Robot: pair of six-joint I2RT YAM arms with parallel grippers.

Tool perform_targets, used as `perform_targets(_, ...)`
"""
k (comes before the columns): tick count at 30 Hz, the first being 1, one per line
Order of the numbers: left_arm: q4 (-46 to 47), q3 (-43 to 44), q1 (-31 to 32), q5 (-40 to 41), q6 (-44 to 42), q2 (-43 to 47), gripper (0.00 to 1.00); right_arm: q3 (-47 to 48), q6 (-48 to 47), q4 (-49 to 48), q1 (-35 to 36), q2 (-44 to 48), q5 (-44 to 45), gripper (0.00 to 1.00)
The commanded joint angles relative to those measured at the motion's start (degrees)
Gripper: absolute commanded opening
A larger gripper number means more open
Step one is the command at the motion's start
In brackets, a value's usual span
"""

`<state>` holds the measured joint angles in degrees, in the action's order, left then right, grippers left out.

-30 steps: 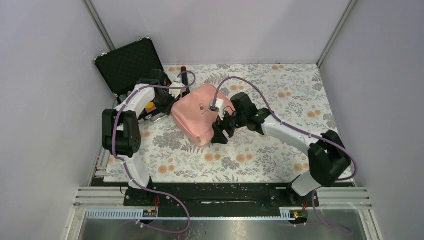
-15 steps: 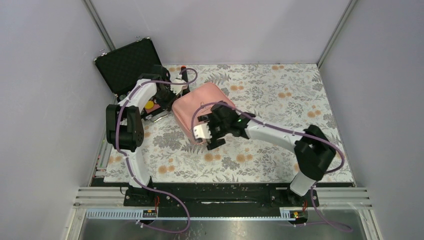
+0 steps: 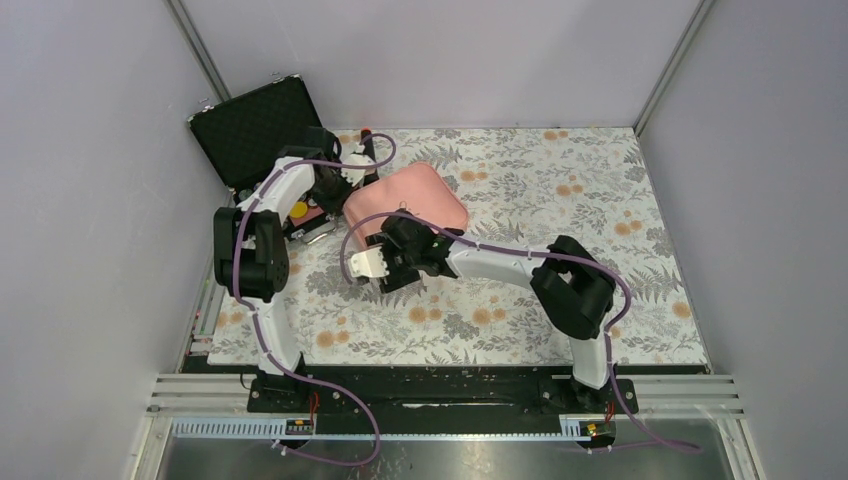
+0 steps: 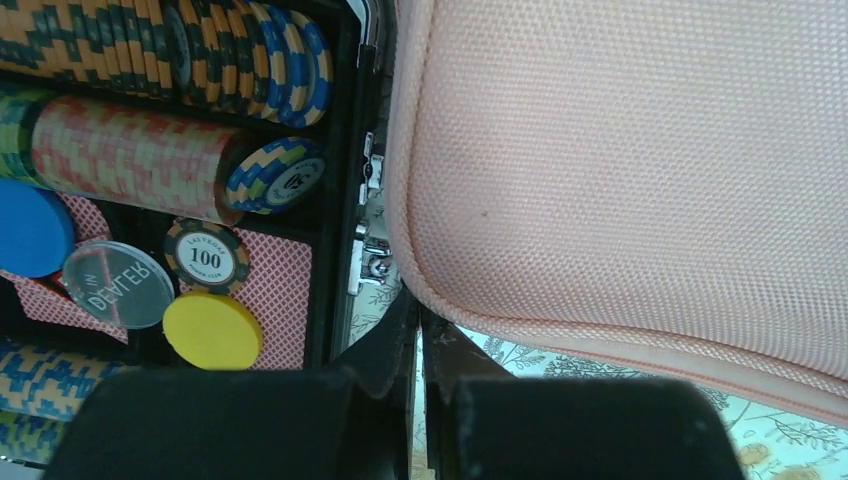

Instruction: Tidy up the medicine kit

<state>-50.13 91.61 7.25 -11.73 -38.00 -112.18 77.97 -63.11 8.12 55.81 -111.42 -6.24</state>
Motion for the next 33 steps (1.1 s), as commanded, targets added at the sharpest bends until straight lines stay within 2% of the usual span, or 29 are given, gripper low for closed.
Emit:
perform_targets(1, -10.82, -3.97, 1.32, -3.51, -0.92, 2.62, 0.0, 5.8, 5.9, -6.79, -0.84, -4.09, 7.66, 0.79)
perform_targets(7, -20.53, -5.65, 1.76, -14.47, -1.54, 4.26, 0.0, 8.12, 7.93, -5.84, -0.88, -6.47, 9.45, 0.77)
perform_targets(13, -20.05, -10.76, 0.03, -9.22, -4.33, 6.77, 0.0, 5.78, 7.66, -6.7, -0.96, -5.13, 9.66, 0.77)
perform_targets(20, -25.91, -13.18, -2.78, -24.26, -4.74, 8.73, 0.0, 6.43, 11.01, -6.01, -1.5, -5.66, 10.17, 0.77)
perform_targets(24, -26.79, -15.82, 0.56, -31.63, -2.86, 8.83, 0.0, 7.71, 12.22, -5.21, -1.49, -6.69, 9.65, 0.76)
perform_targets(29, -22.24, -19.44, 7.54, -32.36, 2.2, 11.87, 0.0, 9.16, 13.42, -4.56, -1.5, -7.19, 10.31, 0.76)
perform_targets(33, -23.41, -19.33, 10.86, -31.73, 2.06, 12.76, 0.0, 8.91, 13.59, -4.48, -1.5, -6.84, 10.24, 0.76)
